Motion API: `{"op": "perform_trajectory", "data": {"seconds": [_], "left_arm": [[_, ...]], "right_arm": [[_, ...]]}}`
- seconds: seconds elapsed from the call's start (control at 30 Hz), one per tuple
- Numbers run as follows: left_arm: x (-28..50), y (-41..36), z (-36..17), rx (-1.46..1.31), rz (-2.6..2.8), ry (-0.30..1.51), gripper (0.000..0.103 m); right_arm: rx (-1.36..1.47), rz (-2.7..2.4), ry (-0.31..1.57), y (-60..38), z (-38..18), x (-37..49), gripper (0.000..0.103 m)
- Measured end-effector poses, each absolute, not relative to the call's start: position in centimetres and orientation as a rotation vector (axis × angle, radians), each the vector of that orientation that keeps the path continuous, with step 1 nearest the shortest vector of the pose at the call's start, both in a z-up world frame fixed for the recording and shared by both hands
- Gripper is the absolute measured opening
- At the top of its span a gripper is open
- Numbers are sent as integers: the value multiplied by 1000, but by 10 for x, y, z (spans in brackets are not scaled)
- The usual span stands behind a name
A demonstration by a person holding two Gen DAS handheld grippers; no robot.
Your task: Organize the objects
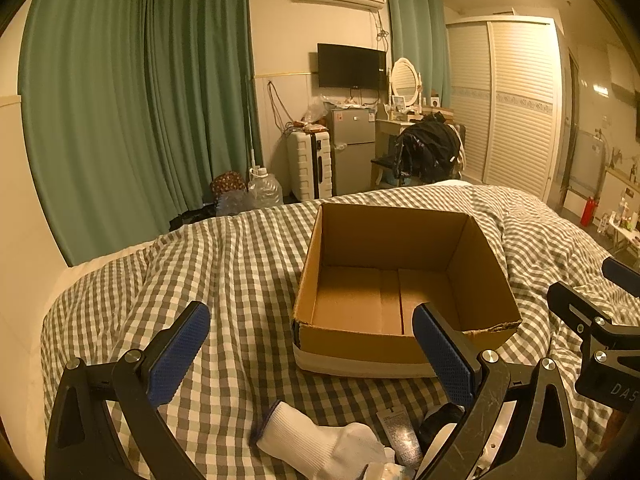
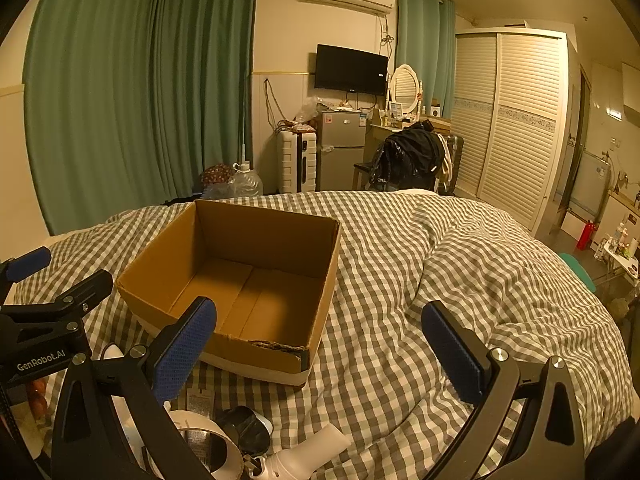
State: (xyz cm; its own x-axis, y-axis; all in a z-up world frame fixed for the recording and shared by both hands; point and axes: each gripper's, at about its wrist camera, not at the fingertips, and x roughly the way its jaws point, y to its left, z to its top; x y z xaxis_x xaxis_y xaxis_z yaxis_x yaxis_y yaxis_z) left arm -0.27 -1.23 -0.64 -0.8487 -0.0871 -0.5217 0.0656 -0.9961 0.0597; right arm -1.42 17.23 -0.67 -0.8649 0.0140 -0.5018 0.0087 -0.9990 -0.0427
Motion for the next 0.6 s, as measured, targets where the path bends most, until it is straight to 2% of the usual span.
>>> {"op": "perform_trajectory", "data": {"seconds": [0.6], "left_arm": [[-1, -11, -5, 816, -2968, -32, 103]], "right_arm": [[-835, 3034, -63, 172, -9, -14, 103]]}}
